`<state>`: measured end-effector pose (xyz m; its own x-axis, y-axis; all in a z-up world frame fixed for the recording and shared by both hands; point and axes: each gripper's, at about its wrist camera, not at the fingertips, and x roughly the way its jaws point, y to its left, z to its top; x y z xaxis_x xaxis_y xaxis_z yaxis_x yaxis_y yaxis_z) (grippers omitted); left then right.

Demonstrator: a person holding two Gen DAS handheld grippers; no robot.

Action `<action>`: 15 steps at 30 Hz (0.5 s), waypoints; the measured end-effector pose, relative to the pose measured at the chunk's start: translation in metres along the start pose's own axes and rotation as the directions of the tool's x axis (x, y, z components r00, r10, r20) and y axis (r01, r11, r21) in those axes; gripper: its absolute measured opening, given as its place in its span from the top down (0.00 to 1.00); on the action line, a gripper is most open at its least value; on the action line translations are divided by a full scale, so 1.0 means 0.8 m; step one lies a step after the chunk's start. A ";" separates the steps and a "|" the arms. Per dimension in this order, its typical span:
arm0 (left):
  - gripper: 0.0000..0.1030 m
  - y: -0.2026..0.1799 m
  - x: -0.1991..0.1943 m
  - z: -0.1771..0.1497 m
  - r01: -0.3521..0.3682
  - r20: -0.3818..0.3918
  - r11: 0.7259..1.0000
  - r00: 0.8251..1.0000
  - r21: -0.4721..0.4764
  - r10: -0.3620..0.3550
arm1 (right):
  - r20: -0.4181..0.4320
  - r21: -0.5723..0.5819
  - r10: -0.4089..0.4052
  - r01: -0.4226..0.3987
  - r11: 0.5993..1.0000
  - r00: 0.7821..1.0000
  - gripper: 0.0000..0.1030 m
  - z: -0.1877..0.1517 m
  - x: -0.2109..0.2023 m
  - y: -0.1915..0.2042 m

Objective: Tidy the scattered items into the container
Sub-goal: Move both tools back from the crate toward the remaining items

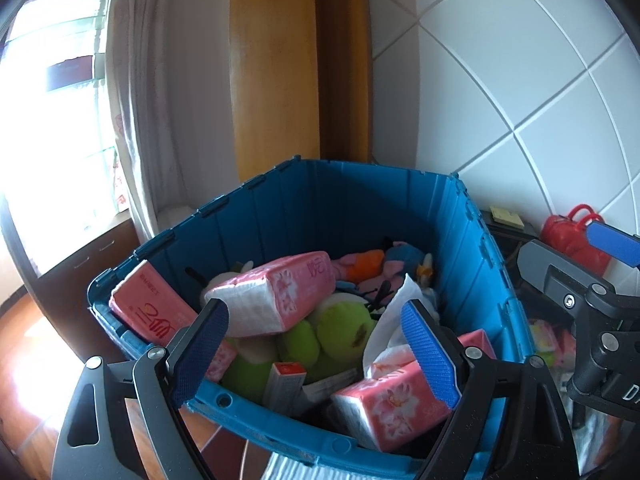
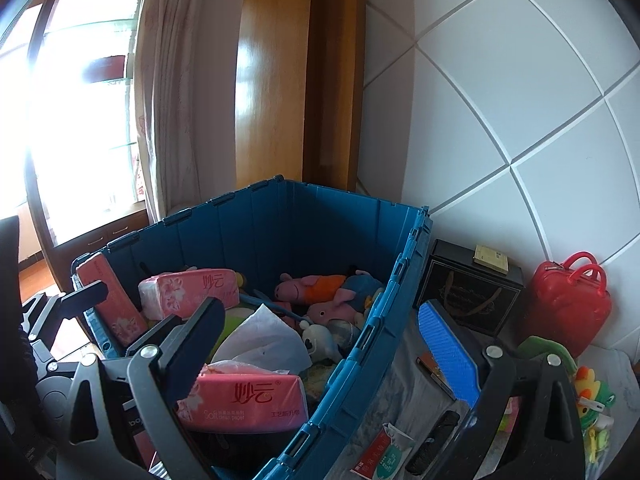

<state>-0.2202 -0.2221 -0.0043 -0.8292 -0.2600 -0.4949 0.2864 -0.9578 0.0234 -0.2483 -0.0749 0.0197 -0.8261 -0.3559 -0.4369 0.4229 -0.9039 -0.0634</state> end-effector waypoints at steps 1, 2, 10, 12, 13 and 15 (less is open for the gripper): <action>0.14 -0.003 -0.002 0.000 0.001 0.002 1.000 1.000 0.001 -0.001 | 0.001 0.001 -0.001 0.001 1.000 1.000 0.04 -0.001 -0.002 -0.002; 0.14 -0.005 -0.004 -0.001 0.003 0.004 1.000 1.000 0.002 -0.003 | 0.002 0.005 -0.002 0.001 1.000 1.000 0.04 -0.002 -0.005 -0.005; 0.14 -0.043 -0.028 -0.005 0.033 0.022 0.999 0.999 0.030 -0.033 | 0.003 0.045 -0.025 0.025 0.999 1.000 0.04 -0.020 -0.032 -0.041; 0.14 -0.058 -0.036 -0.005 0.046 0.030 0.998 0.998 0.039 -0.047 | 0.004 0.054 -0.036 0.035 0.998 0.999 0.04 -0.025 -0.042 -0.054; 0.14 -0.068 -0.040 -0.005 0.055 0.033 0.997 0.998 0.046 -0.056 | 0.005 0.059 -0.042 0.042 0.997 0.999 0.04 -0.028 -0.047 -0.061; 0.14 -0.089 -0.049 -0.006 0.072 0.038 0.996 0.997 0.060 -0.074 | 0.008 0.070 -0.057 0.056 0.996 0.998 0.04 -0.034 -0.060 -0.077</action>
<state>-0.2058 -0.1433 0.0091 -0.8657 -0.1926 -0.4620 0.1969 -0.9796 0.0395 -0.2248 0.0039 0.0200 -0.8516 -0.3058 -0.4257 0.3490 -0.9368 -0.0251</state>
